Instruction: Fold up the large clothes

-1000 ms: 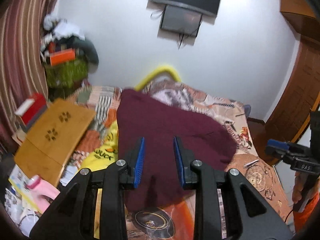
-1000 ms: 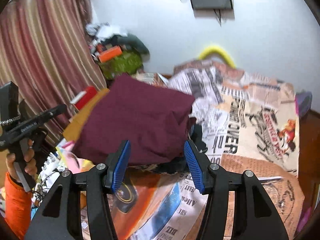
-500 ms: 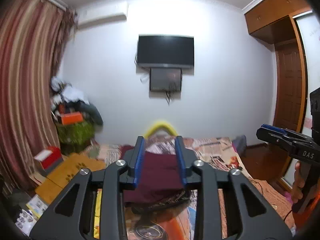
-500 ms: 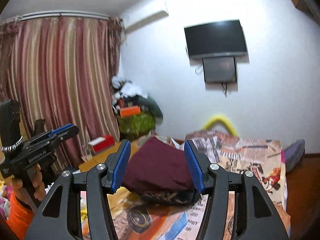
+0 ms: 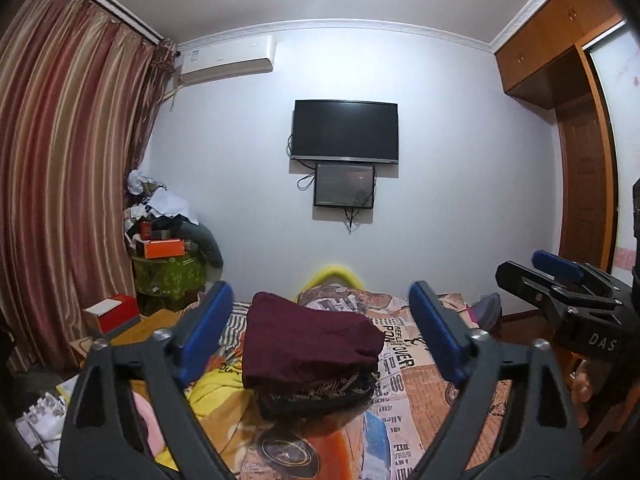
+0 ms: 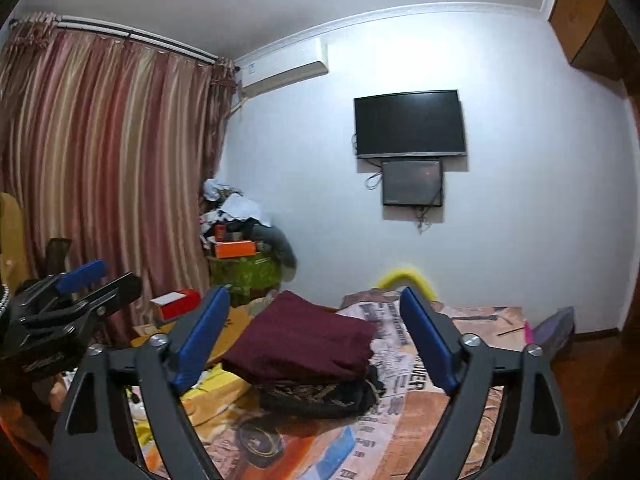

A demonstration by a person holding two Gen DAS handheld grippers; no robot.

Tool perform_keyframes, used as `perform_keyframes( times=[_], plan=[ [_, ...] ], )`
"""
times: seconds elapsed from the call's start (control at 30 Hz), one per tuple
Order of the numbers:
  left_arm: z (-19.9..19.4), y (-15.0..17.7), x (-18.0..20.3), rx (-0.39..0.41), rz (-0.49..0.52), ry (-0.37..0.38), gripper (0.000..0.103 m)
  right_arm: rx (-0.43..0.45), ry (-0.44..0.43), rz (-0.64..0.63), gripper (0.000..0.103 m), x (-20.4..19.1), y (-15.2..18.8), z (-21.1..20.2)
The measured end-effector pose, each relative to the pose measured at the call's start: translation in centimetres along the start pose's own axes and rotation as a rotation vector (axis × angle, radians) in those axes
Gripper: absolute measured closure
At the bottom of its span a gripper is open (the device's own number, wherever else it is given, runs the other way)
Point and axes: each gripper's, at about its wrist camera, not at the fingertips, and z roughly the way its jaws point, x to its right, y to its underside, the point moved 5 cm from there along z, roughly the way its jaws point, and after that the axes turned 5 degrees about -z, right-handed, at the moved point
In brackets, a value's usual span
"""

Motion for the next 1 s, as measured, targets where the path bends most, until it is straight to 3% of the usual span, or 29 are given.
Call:
perform_keyframes(
  times=[0.1,0.5,1.0],
  plan=[
    [-0.3,0.6,-0.3,-0.012,-0.012,-0.019,0.010,0.001,-0.003,0.019,0.000,0.2,0.1,-0.1],
    [-0.2,1.0,-0.1,-0.003,-0.004,-0.058,0.006,-0.025,-0.003,0.014,0.000,0.2,1.3,-0.8],
    [0.2,1.7,1.1,-0.024,0.012,-0.041,0.005,-0.040,0.002,0.022,0.000,0.7,1.5,-1.8]
  ],
)
